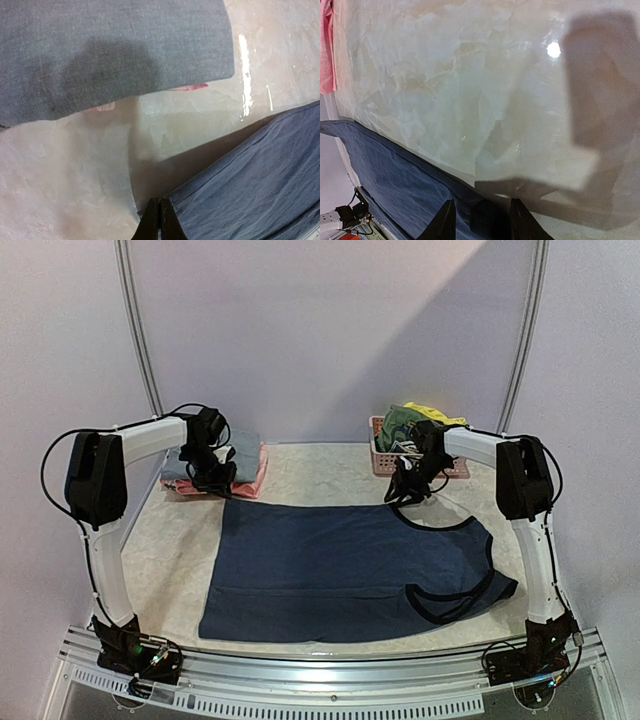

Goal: Fold and stack the mixed laundry pile
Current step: Fold the 1/3-folded tank top at the center of the board.

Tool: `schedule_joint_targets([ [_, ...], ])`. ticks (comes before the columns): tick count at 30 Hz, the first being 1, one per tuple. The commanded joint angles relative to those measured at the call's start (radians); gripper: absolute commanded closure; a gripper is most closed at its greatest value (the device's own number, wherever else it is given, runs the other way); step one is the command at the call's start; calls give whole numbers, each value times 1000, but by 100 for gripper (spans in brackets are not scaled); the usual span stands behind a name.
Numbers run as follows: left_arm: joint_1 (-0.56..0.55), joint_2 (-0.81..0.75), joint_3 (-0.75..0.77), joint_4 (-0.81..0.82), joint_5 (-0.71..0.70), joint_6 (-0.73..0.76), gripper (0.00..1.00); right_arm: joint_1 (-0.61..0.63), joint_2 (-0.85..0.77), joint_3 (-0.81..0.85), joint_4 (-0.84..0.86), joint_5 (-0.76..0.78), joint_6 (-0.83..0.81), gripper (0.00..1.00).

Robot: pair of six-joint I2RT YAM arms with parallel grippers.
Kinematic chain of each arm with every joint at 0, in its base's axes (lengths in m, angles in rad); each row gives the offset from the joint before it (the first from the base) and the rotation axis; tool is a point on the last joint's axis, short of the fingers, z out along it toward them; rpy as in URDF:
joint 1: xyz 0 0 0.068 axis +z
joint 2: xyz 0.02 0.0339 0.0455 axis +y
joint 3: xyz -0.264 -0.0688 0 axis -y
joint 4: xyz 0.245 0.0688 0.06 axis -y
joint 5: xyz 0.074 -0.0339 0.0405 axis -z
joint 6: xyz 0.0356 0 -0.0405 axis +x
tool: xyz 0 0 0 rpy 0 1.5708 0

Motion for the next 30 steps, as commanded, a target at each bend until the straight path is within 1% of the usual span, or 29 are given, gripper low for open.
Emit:
schedule_joint_targets([
  [1, -4, -27, -4, -21, 8, 12, 100, 19, 38, 30, -16, -12, -9, 67],
  [8, -4, -18, 3, -21, 11, 15, 100, 19, 63, 46, -19, -4, -6, 81],
  [12, -4, -13, 8, -24, 9, 18, 100, 20, 62, 62, -35, 8, -16, 91],
  [14, -3, -13, 12, -27, 9, 19, 100, 19, 60, 72, -46, 12, -22, 94],
  [24, -3, -47, 8, -35, 2, 28, 100, 19, -17, 86, -88, 37, -53, 100],
  [30, -4, -99, -34, -25, 10, 24, 100, 32, -97, 26, -104, 80, -78, 100],
])
